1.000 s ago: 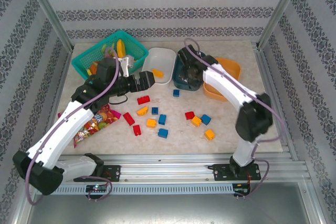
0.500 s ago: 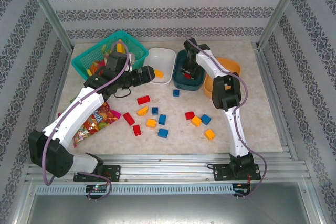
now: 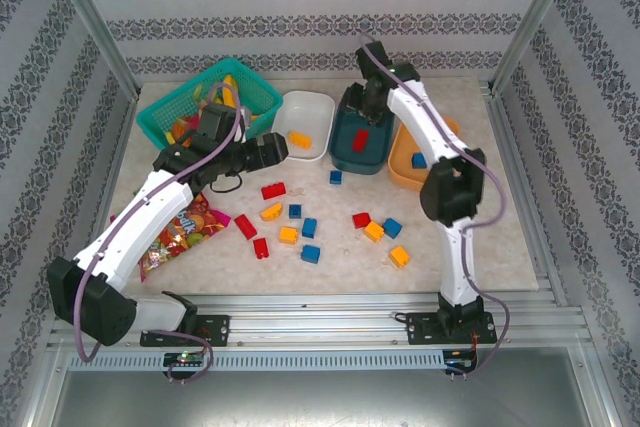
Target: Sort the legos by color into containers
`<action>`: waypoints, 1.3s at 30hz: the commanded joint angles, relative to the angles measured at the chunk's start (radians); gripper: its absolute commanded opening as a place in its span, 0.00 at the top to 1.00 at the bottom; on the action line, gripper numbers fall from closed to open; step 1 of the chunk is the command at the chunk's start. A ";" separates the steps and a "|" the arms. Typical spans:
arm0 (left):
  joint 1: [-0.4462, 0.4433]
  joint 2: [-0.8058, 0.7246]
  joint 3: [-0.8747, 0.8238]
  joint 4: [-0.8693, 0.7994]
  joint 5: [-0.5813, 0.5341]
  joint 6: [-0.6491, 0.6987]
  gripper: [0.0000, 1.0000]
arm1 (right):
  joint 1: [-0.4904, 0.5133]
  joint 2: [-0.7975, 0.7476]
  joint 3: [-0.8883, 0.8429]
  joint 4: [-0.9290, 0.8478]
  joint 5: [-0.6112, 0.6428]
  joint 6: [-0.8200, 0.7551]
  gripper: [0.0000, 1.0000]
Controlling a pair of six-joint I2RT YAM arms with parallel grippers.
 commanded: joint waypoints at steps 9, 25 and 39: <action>0.002 -0.009 -0.111 -0.217 -0.015 0.338 0.08 | 0.292 -0.862 -0.979 0.602 0.022 -0.205 0.32; -0.040 0.289 -0.119 -0.148 -0.035 0.675 0.24 | 0.518 -1.259 -1.645 0.859 0.086 -0.030 0.32; -0.107 0.489 -0.048 -0.091 -0.111 0.709 0.37 | 0.514 -1.277 -1.624 0.813 0.097 -0.010 0.32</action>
